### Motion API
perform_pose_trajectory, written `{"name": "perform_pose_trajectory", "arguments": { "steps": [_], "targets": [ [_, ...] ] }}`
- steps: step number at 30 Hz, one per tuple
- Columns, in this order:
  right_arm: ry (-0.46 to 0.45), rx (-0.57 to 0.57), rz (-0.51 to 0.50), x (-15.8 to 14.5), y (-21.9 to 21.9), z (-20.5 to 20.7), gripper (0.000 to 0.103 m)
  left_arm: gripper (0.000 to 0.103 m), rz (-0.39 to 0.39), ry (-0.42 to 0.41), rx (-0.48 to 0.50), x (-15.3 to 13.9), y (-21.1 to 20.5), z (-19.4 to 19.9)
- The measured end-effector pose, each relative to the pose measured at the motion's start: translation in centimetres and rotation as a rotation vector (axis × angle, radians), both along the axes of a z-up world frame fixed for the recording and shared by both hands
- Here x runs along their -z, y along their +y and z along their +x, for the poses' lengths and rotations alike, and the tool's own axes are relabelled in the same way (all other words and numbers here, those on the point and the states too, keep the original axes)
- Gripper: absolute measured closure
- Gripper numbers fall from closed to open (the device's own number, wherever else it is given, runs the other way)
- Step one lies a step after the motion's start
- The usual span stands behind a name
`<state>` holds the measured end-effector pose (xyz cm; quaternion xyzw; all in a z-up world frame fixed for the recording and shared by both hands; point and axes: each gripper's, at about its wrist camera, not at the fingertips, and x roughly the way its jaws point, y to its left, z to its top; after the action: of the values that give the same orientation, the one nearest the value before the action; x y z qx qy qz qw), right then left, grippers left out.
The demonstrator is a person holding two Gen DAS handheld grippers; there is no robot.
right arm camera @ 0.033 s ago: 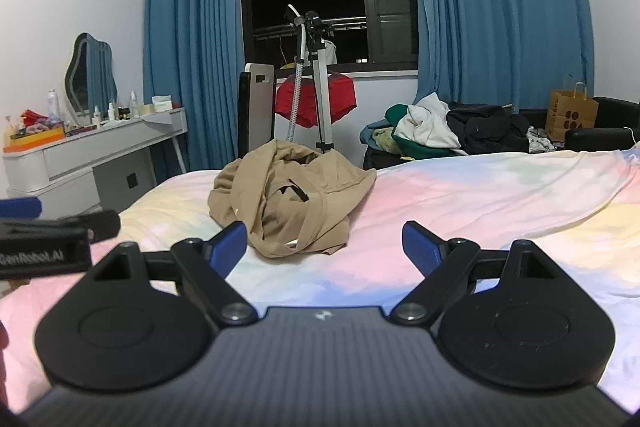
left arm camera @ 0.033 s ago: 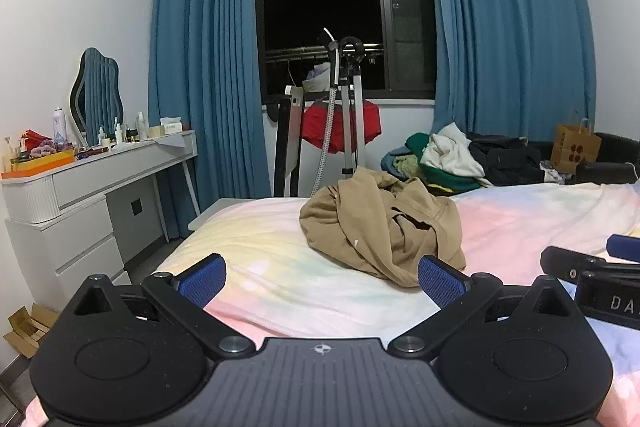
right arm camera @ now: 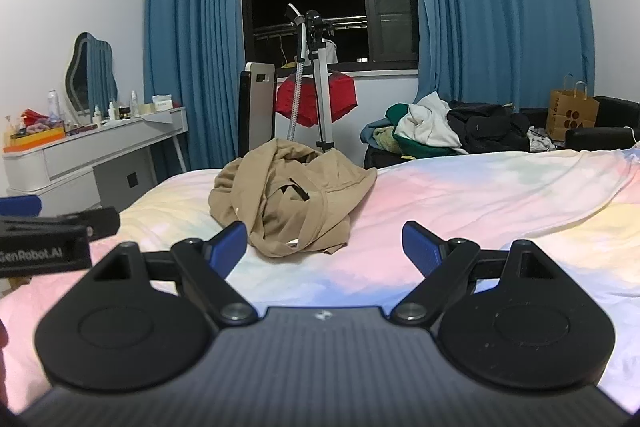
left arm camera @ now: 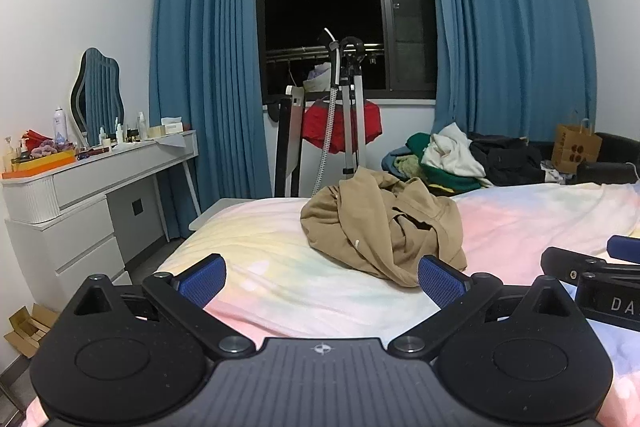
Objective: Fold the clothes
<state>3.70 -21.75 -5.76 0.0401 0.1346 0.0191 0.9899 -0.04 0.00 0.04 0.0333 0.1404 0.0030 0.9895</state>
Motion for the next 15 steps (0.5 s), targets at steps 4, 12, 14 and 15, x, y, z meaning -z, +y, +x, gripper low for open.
{"name": "perform_pose_trajectory", "arguments": {
  "steps": [4,12,14,15],
  "targets": [
    [-0.006,0.0,0.002,0.22,0.13,0.27,0.017,0.0,0.016,0.005,0.008,-0.17,0.01,-0.17],
    [-0.022,0.003,0.017,0.08,-0.12,0.09,0.017,0.0,0.046,0.007,0.028,0.23,-0.16,-0.4],
    [-0.022,0.006,0.026,0.03,-0.39,-0.13,0.017,0.0,0.039,0.013,0.035,0.26,-0.08,-0.35],
    [-0.019,0.007,0.03,-0.02,-0.49,-0.07,0.017,0.0,0.035,0.014,0.039,0.27,0.02,-0.41]
  ]
}}
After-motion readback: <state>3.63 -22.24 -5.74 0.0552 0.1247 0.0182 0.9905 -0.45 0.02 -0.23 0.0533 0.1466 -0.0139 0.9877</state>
